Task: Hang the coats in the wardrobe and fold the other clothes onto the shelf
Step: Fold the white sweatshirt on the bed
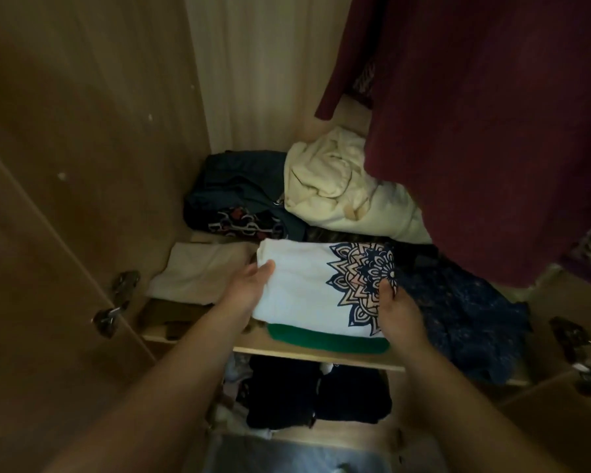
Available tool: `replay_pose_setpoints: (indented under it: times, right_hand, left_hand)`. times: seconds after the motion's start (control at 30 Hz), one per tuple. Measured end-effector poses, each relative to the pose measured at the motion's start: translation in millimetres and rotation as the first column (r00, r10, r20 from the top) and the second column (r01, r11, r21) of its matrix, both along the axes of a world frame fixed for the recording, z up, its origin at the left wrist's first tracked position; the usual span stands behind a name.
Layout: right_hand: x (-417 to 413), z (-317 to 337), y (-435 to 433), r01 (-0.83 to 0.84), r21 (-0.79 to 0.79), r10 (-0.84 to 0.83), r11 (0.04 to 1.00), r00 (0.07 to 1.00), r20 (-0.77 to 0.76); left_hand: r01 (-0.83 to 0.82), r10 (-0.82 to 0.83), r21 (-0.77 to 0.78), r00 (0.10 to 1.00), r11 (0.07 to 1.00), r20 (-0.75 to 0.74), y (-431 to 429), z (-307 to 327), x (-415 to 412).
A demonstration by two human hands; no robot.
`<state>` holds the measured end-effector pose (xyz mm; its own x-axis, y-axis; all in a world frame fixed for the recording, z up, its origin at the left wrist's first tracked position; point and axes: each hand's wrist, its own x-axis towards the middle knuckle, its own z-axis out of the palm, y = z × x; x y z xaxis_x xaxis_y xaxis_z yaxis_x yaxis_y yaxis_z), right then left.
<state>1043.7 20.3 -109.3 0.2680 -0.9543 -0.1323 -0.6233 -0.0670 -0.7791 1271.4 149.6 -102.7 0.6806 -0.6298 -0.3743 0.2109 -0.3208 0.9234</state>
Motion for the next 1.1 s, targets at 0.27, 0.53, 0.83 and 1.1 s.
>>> replay_pose_setpoints:
  times: [0.27, 0.53, 0.83, 1.1]
  right_hand:
    - [8, -49, -26, 0.002, -0.058, -0.022, 0.998, 0.937, -0.349]
    - [14, -5, -13, -0.34, -0.619, 0.177, 0.708, 0.934, -0.31]
    - [32, -52, -20, -0.543, -0.318, 0.279, 0.777, 0.75, -0.599]
    - [31, -47, -19, -0.518, -0.268, 0.331, 0.812, 0.787, -0.52]
  left_hand:
    - [0.035, -0.138, 0.283, 0.925, 0.958, 0.354, -15, -40, 6]
    - [0.005, -0.327, 0.343, 0.319, 0.939, 0.889, -11, -13, -35]
    - [0.159, -0.625, 0.605, 0.151, 0.78, 0.766, -40, -58, -43]
    - [0.207, -0.699, 0.668, 0.158, 0.714, 0.698, -44, -51, -36]
